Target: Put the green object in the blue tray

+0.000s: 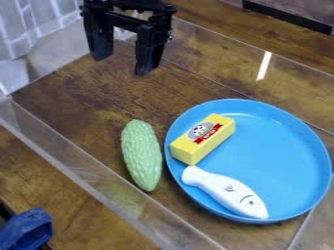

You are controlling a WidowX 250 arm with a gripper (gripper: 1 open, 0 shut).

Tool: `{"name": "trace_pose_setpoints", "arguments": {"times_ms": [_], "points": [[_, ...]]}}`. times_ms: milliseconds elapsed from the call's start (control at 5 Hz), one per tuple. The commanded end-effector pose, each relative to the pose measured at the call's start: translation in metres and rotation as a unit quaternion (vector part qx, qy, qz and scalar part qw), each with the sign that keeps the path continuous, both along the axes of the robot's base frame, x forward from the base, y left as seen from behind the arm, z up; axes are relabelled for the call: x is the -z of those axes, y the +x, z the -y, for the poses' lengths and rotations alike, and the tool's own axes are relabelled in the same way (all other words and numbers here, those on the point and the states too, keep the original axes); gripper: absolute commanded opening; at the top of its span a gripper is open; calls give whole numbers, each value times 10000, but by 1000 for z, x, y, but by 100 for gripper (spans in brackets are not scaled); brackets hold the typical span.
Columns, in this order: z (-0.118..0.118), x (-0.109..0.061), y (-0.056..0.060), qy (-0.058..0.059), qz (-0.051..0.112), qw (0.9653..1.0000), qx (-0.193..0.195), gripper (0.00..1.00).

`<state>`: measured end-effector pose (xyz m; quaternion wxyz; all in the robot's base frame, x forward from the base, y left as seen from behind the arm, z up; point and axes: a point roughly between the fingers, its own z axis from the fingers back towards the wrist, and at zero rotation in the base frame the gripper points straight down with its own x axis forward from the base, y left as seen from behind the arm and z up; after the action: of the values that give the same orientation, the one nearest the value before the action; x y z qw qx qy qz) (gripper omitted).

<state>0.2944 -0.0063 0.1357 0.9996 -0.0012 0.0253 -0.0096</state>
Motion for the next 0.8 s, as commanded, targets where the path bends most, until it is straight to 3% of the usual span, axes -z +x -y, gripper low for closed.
{"name": "trace_pose_setpoints", "arguments": {"times_ms": [0,200,400,600], "points": [[2,10,-8,-40,-77,10000,-33,100],[6,36,-13,-161,-28,9992,-371,100],[9,62,-8,-277,156,9972,-670,100],[2,77,-1,-386,319,9927,-1097,100]]}}
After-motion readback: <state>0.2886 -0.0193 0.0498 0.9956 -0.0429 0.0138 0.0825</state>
